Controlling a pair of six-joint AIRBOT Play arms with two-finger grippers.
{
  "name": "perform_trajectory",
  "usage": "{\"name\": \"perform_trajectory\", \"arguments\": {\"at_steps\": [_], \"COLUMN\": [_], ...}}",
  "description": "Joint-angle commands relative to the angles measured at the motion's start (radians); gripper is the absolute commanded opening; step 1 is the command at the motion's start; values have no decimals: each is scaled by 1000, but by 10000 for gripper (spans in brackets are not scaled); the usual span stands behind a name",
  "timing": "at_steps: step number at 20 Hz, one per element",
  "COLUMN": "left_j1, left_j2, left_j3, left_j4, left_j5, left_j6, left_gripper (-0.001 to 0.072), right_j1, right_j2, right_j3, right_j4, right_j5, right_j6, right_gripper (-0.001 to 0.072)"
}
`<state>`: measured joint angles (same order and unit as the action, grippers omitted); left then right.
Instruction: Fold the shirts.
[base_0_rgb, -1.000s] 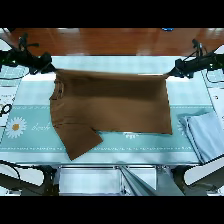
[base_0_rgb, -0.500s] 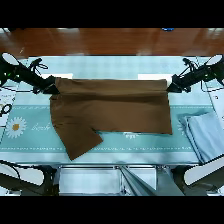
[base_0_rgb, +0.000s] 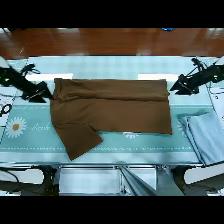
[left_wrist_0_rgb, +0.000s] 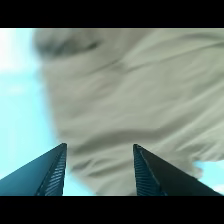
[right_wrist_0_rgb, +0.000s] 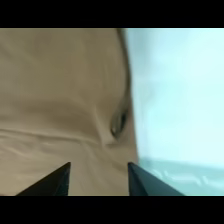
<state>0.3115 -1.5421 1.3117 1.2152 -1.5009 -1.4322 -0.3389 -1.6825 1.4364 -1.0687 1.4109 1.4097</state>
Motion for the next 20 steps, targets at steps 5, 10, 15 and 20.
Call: {"name": "perform_trajectory", "arguments": {"at_steps": [5, 10, 15, 20], "left_j1": [441, 448, 279, 98], "left_j2": [387, 408, 397, 352], "left_j3": [-685, -877, -903, -900], "left_j4": [-326, -364, -433, -452], "left_j5": [190, 251, 357, 409], "left_j6": [136, 190, 182, 156], "left_gripper": [506, 506, 505, 488], "right_j1": [-146, -142, -142, -165], "right_j2": [476, 612, 619, 618], "right_j3": [-714, -943, -954, -948], "right_j4": [312, 406, 408, 439], "right_j5": [-315, -345, -329, -327], "right_j6": [-242, -291, -290, -287], "right_gripper": [419, 419, 419, 419]}}
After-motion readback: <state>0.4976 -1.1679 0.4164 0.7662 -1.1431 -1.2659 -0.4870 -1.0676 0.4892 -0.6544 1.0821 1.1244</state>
